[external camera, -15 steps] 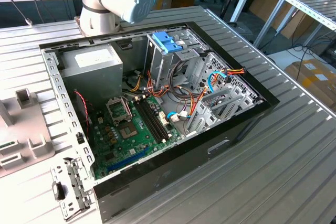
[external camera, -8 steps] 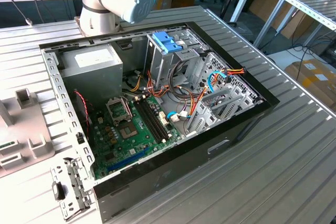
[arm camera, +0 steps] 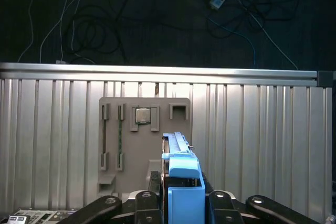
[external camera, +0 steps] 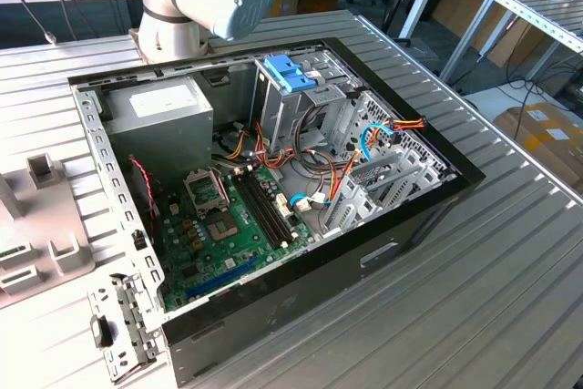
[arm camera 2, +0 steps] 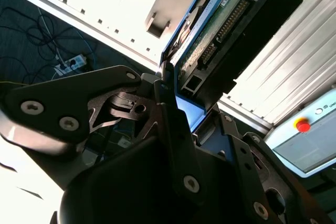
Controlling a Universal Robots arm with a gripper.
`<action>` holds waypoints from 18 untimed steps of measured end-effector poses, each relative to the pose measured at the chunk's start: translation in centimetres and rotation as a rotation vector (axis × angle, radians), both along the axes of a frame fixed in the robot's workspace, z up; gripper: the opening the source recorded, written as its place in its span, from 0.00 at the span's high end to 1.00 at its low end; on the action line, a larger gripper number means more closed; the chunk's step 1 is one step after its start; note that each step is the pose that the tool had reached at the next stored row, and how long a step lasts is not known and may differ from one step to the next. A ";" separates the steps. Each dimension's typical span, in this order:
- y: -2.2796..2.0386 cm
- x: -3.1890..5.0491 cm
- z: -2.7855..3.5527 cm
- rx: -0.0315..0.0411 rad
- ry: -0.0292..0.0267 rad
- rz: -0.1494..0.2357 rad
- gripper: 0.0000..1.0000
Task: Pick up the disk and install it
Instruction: 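Pick up the disk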
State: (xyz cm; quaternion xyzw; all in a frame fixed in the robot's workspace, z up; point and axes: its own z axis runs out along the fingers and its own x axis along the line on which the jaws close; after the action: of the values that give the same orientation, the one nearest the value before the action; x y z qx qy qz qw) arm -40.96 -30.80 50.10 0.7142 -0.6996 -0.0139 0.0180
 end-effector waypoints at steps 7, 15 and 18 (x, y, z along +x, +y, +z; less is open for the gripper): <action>0.00 0.44 0.00 0.0000 0.0000 0.000 0.63; 0.00 0.87 -0.01 0.0001 0.0000 0.000 0.63; 0.00 1.01 -0.01 0.0000 0.0000 0.000 0.63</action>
State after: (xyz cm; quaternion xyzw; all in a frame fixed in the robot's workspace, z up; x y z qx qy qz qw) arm -39.95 -30.80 50.09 0.7142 -0.6996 -0.0138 0.0179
